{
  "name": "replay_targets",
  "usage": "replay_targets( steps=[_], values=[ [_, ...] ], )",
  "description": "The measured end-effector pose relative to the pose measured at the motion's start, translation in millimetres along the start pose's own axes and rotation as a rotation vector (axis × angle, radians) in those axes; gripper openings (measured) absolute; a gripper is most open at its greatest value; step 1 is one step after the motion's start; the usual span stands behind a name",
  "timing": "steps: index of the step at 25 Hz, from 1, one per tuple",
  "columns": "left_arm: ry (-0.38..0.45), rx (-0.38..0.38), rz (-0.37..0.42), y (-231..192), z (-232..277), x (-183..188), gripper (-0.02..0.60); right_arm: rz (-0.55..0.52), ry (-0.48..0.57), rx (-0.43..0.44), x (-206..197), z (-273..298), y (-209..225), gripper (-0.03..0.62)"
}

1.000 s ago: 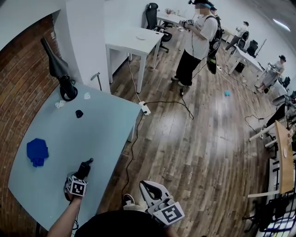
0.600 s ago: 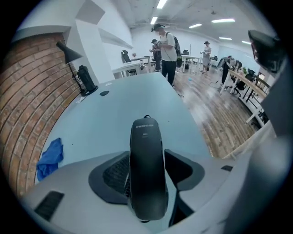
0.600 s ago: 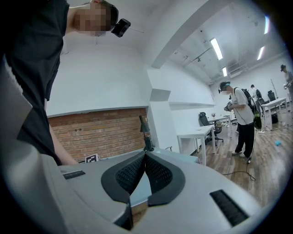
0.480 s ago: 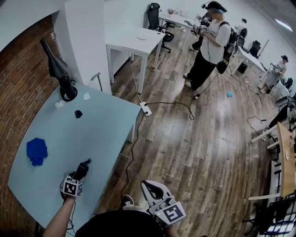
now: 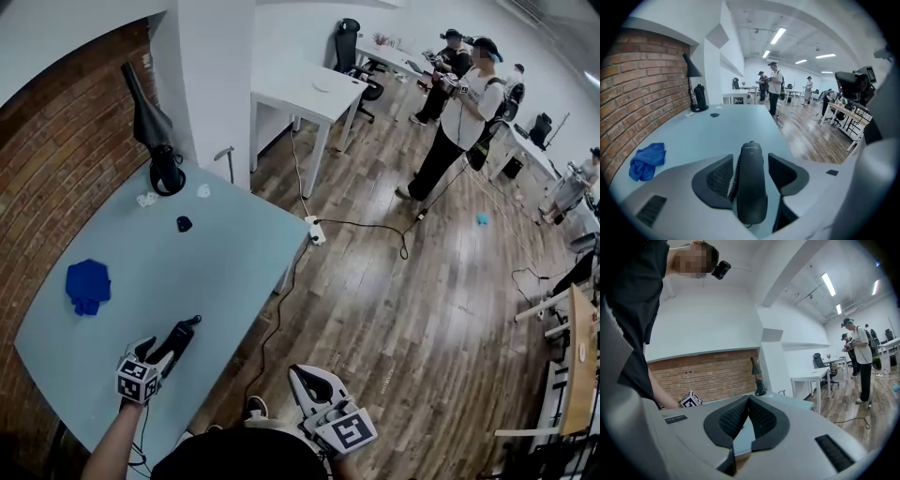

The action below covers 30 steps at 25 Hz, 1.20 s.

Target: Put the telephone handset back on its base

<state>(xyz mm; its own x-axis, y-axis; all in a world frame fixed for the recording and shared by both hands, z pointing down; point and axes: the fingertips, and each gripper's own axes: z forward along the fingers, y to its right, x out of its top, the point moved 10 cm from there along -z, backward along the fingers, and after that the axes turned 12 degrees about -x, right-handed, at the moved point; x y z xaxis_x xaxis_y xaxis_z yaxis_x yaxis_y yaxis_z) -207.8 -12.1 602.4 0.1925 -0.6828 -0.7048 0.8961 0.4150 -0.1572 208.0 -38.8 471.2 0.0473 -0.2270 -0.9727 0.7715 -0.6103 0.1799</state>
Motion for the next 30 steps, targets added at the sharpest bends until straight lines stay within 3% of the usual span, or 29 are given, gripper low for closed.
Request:
replay_targets(
  steps=[6, 8, 10, 16, 21, 30],
  values=[
    [0.229, -0.025, 0.045, 5, -56, 16, 0.148, -0.051, 0.015, 0.112, 21, 33, -30, 0.021],
    [0.308, -0.037, 0.032, 4, -78, 23, 0.05, -0.07, 0.029, 0.154, 31, 45, -44, 0.021],
    [0.39, -0.042, 0.006, 2, -98, 29, 0.03, -0.083, 0.043, 0.196, 41, 57, -59, 0.021],
    [0.584, -0.047, 0.022, 10, -150, 40, 0.029, -0.109, 0.099, 0.316, 56, 89, -105, 0.021],
    [0.675, -0.035, 0.097, 16, -197, 48, 0.031, -0.12, 0.121, 0.402, 72, 110, -148, 0.021],
    [0.812, -0.023, 0.136, 17, -248, 47, 0.031, -0.144, 0.187, 0.482, 77, 133, -206, 0.021]
  ],
)
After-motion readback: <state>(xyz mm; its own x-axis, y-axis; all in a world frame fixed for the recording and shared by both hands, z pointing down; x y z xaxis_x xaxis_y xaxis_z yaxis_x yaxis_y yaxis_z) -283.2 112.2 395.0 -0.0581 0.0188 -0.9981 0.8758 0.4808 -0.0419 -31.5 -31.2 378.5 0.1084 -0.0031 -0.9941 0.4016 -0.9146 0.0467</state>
